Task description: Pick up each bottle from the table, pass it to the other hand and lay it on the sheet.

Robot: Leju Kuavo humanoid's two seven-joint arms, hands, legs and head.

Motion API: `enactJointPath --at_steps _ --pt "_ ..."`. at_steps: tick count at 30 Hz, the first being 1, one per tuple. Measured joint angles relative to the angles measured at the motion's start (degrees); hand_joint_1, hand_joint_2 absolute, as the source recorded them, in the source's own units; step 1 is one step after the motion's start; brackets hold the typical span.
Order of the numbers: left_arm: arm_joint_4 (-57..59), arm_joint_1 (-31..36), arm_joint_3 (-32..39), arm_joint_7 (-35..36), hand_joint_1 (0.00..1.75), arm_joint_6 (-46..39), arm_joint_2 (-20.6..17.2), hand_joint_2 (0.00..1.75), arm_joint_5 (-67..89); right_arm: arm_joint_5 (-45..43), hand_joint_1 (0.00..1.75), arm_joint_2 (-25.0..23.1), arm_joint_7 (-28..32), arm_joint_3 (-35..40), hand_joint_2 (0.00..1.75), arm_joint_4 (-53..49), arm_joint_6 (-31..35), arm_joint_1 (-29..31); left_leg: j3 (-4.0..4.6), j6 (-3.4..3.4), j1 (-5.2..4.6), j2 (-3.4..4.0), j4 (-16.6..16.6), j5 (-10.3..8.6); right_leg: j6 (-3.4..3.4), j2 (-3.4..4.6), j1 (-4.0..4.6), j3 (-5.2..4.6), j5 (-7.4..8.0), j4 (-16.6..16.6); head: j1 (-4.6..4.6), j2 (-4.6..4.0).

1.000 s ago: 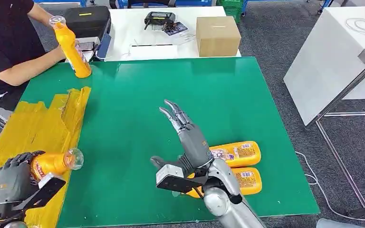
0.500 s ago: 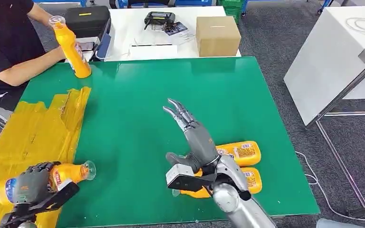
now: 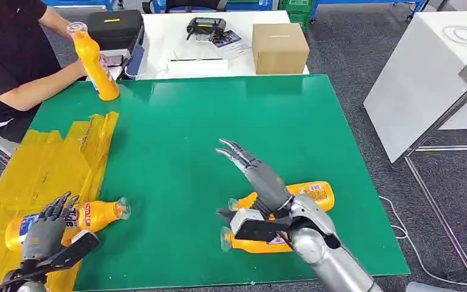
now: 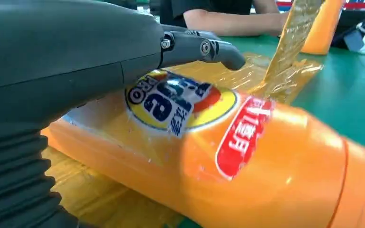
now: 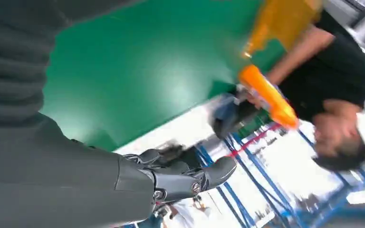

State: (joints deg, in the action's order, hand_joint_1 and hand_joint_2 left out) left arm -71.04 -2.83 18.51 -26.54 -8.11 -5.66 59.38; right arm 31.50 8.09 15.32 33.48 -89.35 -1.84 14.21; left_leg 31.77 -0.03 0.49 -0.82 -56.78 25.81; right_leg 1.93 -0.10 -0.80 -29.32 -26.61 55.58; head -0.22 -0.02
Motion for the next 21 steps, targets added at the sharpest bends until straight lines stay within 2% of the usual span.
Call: enactJointPath --at_steps 4,14,17,21 --pt "0.0 -0.02 0.74 -0.37 0.0 0.26 0.0 0.0 -0.52 -0.33 0.0 3.16 0.39 -0.11 1.75 -1.05 -0.37 -1.32 -0.06 0.01 -0.01 0.1 0.0 0.02 0.0 0.04 0.0 -0.01 0.0 0.0 -0.02 0.0" --pt "0.04 -0.04 0.87 -1.11 0.0 0.46 0.04 0.0 -1.69 -0.26 0.0 5.22 0.41 -0.11 1.75 -1.83 -0.68 -1.75 -0.09 0.0 0.11 0.1 0.0 0.01 -0.01 0.03 0.1 -0.02 0.0 0.02 -0.02 0.0" --pt "-0.92 -0.66 2.3 -4.37 0.0 2.34 0.53 0.0 -7.24 0.7 0.0 7.23 0.17 -1.09 1.75 -3.59 -0.59 -3.78 -0.07 0.0 0.09 0.06 -0.01 0.01 0.0 0.02 0.08 -0.04 -0.01 0.01 -0.02 0.0" --pt "-5.65 -2.39 6.44 -9.15 0.0 9.14 2.98 0.0 -22.38 3.99 0.0 10.98 0.68 -4.84 1.75 -7.77 -0.13 -9.59 0.13 0.02 0.07 0.07 -0.02 0.02 0.0 0.03 0.01 -0.23 0.0 0.0 -0.02 0.0"
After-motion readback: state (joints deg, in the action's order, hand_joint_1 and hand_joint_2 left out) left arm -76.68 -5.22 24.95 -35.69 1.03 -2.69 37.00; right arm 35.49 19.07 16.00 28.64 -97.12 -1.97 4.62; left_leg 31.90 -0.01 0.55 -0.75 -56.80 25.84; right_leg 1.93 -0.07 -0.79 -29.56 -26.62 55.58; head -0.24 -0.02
